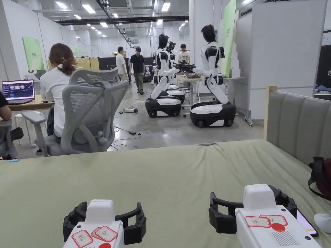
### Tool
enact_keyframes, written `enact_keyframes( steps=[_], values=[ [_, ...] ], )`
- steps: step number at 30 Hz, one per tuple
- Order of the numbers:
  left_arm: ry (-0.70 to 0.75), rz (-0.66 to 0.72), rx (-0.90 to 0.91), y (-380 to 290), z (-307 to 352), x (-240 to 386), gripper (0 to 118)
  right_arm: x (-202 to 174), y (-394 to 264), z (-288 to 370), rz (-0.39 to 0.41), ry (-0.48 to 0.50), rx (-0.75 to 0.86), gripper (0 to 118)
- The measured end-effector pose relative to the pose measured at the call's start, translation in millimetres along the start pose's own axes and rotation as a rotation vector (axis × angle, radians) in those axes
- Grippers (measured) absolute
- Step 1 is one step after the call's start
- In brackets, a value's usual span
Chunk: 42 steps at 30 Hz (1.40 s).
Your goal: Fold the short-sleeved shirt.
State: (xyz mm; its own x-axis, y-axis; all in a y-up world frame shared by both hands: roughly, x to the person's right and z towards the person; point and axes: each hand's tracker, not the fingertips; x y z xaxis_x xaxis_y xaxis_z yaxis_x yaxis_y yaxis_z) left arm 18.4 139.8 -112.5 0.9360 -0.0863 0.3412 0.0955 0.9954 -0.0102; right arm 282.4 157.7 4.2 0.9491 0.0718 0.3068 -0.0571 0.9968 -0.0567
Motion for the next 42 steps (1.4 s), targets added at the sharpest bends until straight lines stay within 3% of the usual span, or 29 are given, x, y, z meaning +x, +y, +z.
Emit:
enact_keyframes(
  steps=[19,26,42],
  values=[
    [-0.002,0.008,0.001,-4,5,-6,118,3,1,-2,-0.044,0.021,0.007,118],
    [0.016,0.029,0.0,-8,7,-11,118,0,3,-4,-0.005,0.018,-0.006,118],
    [-0.002,0.027,-0.012,-8,8,-2,118,-2,5,-4,-0.099,-0.011,-0.034,118]
  ],
)
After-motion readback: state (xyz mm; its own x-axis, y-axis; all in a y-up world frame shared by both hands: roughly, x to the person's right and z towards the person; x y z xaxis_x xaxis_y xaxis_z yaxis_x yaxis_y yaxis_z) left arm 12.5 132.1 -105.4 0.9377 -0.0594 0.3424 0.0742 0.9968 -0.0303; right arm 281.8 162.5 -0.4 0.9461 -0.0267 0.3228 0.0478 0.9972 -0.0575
